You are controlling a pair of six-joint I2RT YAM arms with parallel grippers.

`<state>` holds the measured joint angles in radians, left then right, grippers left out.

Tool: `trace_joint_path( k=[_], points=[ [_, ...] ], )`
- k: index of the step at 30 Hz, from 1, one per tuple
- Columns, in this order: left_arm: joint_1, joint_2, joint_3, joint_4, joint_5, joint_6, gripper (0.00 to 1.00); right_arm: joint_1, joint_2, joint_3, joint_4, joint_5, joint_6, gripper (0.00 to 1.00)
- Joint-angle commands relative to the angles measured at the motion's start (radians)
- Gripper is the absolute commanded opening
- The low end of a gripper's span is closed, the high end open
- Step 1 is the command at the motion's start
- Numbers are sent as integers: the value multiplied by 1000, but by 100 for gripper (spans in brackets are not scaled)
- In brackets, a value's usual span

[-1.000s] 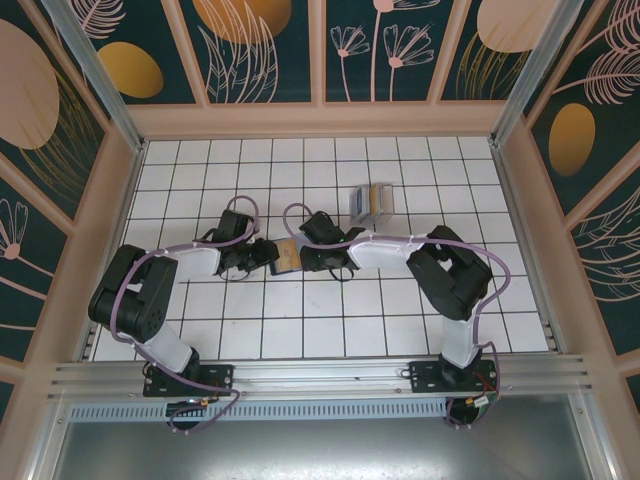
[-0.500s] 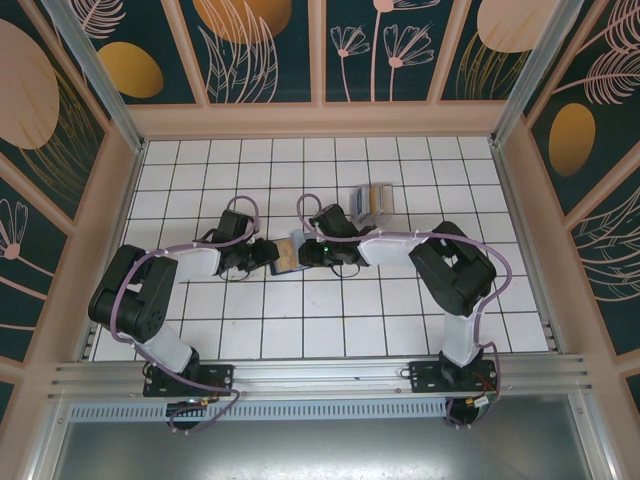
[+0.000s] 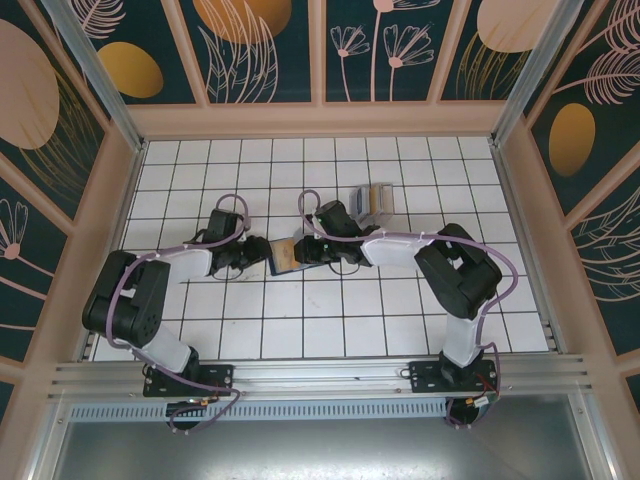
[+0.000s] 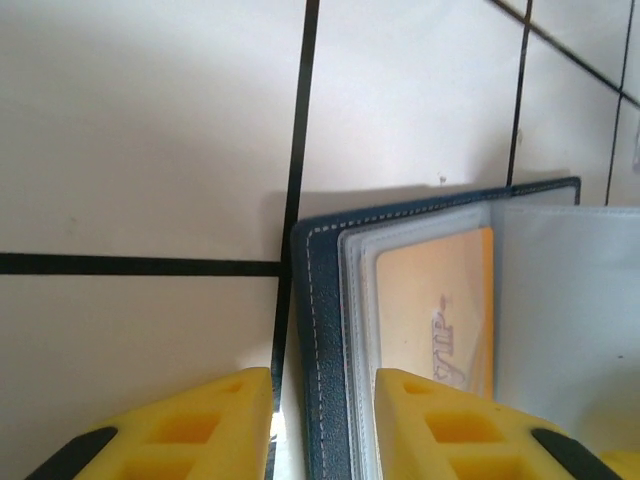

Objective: Put the credit cards into the card holder

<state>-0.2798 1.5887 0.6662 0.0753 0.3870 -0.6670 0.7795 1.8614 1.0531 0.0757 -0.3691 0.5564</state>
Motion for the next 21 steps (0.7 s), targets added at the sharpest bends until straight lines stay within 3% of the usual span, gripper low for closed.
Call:
trace_joint_path(
  k=[1,17,21],
  points=[
    [19,-44,-6,4,22,-11,36,-2,-12,13,25,-36,-21,29],
    [62,-56,2,-4,13,-8,42,41,113,129,18,-154,-78,37],
    [61,-47,0,-2,17,6,42,34,7,65,63,-96,-92,37]
  ],
)
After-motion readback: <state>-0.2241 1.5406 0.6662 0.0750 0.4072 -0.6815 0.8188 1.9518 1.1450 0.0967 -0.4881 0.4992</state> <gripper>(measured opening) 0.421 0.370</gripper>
